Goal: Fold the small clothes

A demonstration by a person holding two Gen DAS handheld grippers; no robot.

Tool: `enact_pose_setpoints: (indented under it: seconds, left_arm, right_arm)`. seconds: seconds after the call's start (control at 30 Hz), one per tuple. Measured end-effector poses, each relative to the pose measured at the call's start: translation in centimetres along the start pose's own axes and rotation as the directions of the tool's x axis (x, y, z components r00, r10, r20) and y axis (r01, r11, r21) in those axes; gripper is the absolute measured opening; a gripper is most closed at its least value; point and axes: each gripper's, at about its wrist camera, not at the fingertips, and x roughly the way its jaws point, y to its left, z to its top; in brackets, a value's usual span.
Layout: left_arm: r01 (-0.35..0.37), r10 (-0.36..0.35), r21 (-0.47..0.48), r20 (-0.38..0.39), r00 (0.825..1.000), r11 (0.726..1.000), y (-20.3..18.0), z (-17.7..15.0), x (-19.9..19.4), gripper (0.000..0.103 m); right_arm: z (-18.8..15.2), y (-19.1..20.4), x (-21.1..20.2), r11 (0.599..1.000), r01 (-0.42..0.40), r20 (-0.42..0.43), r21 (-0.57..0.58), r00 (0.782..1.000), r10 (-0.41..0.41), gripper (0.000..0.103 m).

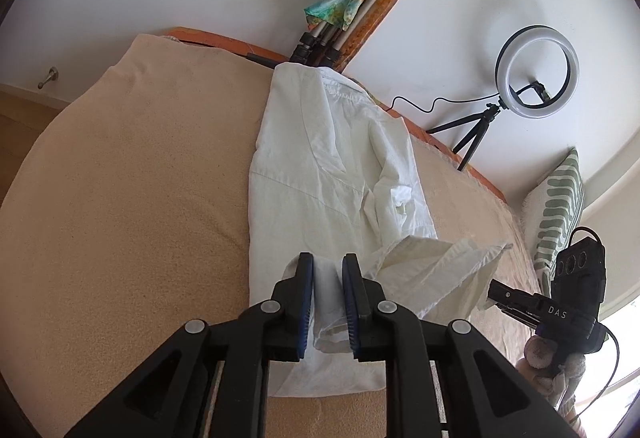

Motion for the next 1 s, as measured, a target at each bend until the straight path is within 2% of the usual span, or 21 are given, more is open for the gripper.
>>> enact_pose_setpoints:
  seconds: [0.03,0.1,0.2,0.23,0.37,0.4,0.5,0.57,0.6,0.67,0.7,0.73,0.77,0.8,0.83,0.87,0.93,0.97,1.0]
  left_arm:
    - [-0.016,0.016,-0.001,0.025,1.0,1.0,0.2,0.3,-0.4,0.043]
    - [-0.024,0.025,-0.015,0.072,0.997,1.0,0.9,1.0,-1.5,0.044]
    - [-0.028,0.032,-0.037,0.111,0.993,0.999,2.3,1.3,-2.6,0.044]
    - [-0.029,0.033,-0.035,0.106,0.994,0.999,2.6,1.1,-2.5,0.045]
    - [-0.059,0.059,-0.003,0.016,0.998,0.998,3.4,-0.3,-0.3,0.045]
    - [-0.065,0.065,0.008,-0.004,0.998,0.998,3.4,-0.7,0.3,0.045]
    - [-0.085,0.088,0.055,-0.057,0.994,0.995,2.9,-1.6,2.1,0.044]
    - [-0.095,0.1,0.071,-0.07,0.993,0.993,2.4,-1.9,2.7,0.042]
    - [-0.093,0.099,0.08,-0.072,0.993,0.992,2.1,-2.0,2.9,0.041]
    - [-0.092,0.1,0.106,-0.066,0.993,0.99,1.5,-2.1,3.1,0.031]
    - [-0.091,0.099,0.115,-0.062,0.993,0.989,1.3,-2.1,3.2,0.02]
    - [-0.096,0.104,0.117,-0.062,0.993,0.988,1.3,-2.2,3.4,0.015]
    - [-0.091,0.099,0.114,-0.063,0.993,0.989,1.3,-2.2,3.5,0.011]
    - [-0.082,0.089,0.113,-0.062,0.994,0.99,1.3,-2.2,3.6,0.004]
    - [-0.08,0.086,0.118,-0.051,0.995,0.99,1.1,-2.2,3.4,0.003]
    - [-0.077,0.083,0.127,-0.038,0.996,0.989,1.0,-2.1,3.2,0.003]
    - [-0.075,0.079,0.126,-0.028,0.996,0.989,1.4,-2.1,3.1,0.003]
    - [-0.073,0.077,0.123,-0.029,0.997,0.99,1.6,-2.1,3.3,0.003]
    - [-0.075,0.079,0.117,-0.032,0.996,0.99,1.9,-2.1,3.5,0.008]
  right_arm:
    - [0.2,-0.3,0.1,1.0,-0.004,-0.005,0.012,1.0,0.004,0.011]
    - [0.8,-0.9,0.0,0.999,-0.018,-0.016,0.033,1.0,0.018,0.02]
    - [1.2,-1.5,-1.5,1.0,-0.022,0.044,0.016,0.999,0.021,0.048]
    - [1.2,-1.7,-2.0,1.0,0.002,0.059,0.004,0.998,-0.002,0.052]
    - [1.0,-3.3,-1.9,0.999,0.031,0.038,0.018,0.999,-0.032,0.052]
    - [0.8,-3.6,-1.5,0.999,0.043,0.022,0.013,0.999,-0.044,0.052]
    - [0.2,-3.5,0.2,0.996,0.086,-0.039,-0.023,0.995,-0.087,0.038]
    - [-0.1,-3.1,1.3,0.994,0.1,-0.068,-0.053,0.992,-0.104,0.035]
    - [-0.3,-2.8,1.8,0.992,0.104,-0.078,-0.067,0.991,-0.109,0.031]
    - [-0.4,-2.3,2.3,0.989,0.117,-0.075,-0.095,0.989,-0.125,0.026]
    - [-0.4,-2.2,2.5,0.988,0.118,-0.075,-0.098,0.989,-0.125,0.02]
    - [-0.3,-2.2,2.5,0.988,0.118,-0.074,-0.102,0.989,-0.125,0.012]
    - [-0.3,-2.1,2.5,0.987,0.12,-0.071,-0.11,0.989,-0.128,0.012]
    - [-0.3,-1.9,2.3,0.987,0.11,-0.069,-0.119,0.991,-0.118,0.01]
    - [-0.3,-1.7,2.0,0.988,0.09,-0.07,-0.129,0.993,-0.099,0.009]
    - [-0.2,-1.8,1.6,0.992,0.046,-0.073,-0.12,0.996,-0.055,0.008]
    - [0.2,-3.3,1.3,0.996,-0.082,-0.087,-0.021,0.993,0.08,0.008]
    - [0.4,-3.9,1.3,0.997,-0.083,-0.093,-0.007,0.992,0.082,0.008]
    - [0.4,-4.2,1.3,0.997,-0.073,-0.096,-0.032,0.993,0.069,0.008]
